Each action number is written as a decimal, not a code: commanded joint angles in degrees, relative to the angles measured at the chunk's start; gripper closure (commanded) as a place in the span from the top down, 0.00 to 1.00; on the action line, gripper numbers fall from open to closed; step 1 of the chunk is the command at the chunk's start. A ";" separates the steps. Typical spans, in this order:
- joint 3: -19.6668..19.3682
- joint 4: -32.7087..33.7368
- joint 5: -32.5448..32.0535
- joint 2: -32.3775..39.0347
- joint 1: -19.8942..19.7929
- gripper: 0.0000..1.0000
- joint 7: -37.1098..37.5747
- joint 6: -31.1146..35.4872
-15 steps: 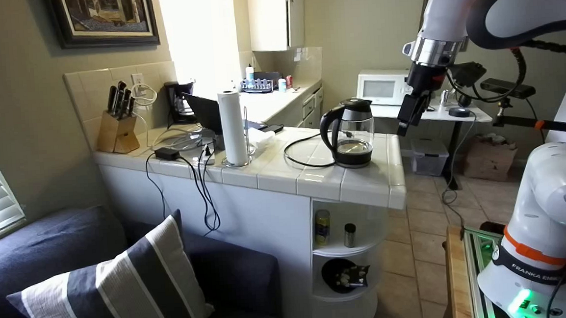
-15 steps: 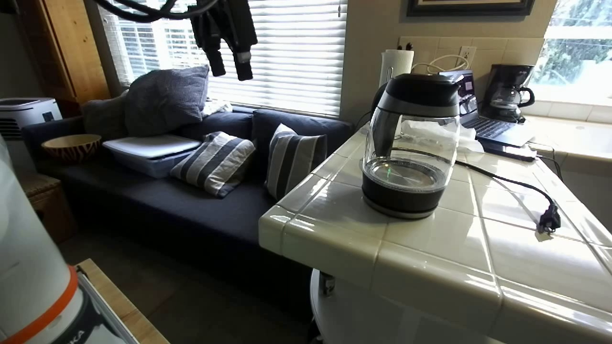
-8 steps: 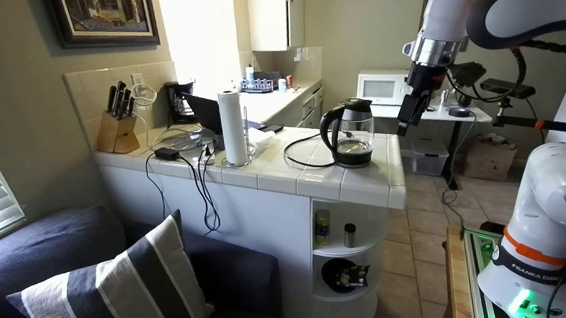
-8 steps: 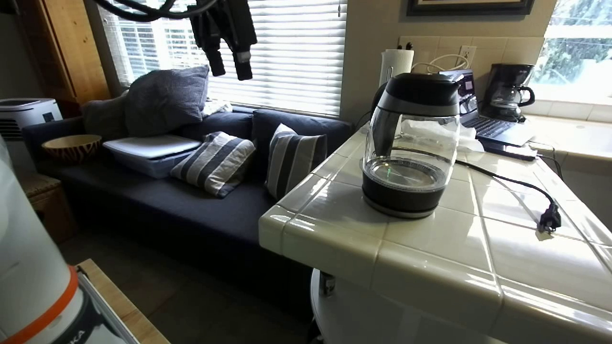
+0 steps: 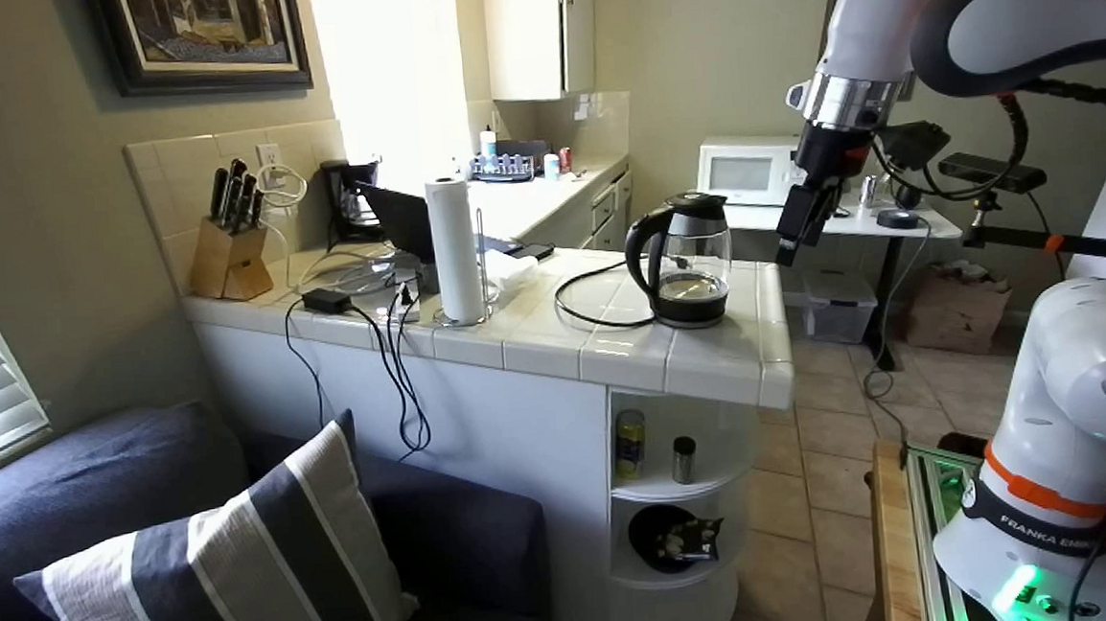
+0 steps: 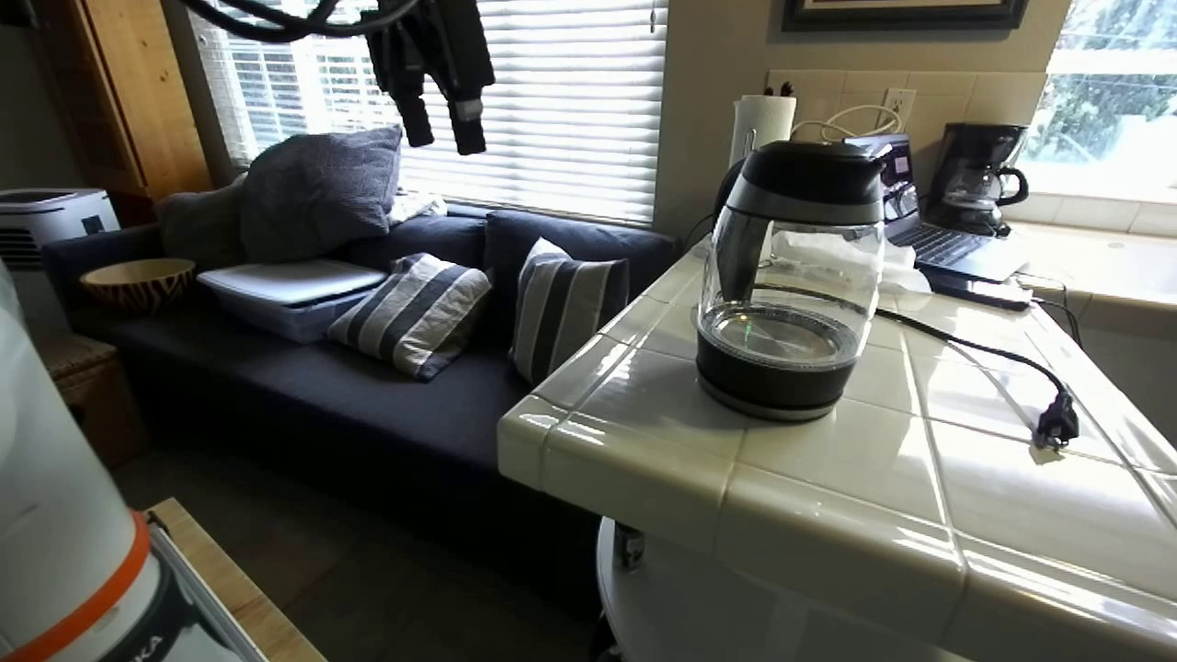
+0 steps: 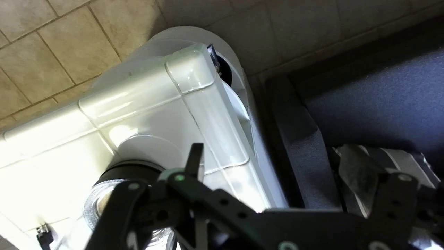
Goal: Press the button on the kettle handle
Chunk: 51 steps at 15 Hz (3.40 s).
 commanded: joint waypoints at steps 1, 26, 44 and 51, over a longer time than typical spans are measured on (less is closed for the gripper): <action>0.64 1.47 0.37 1.77 0.39 1.00 1.11 0.09; 11.74 51.74 -34.61 56.84 1.06 0.11 48.52 -15.38; -4.03 74.83 -31.43 70.89 7.06 0.01 23.40 -25.80; -5.16 74.87 -30.75 72.53 6.96 0.00 23.19 -26.54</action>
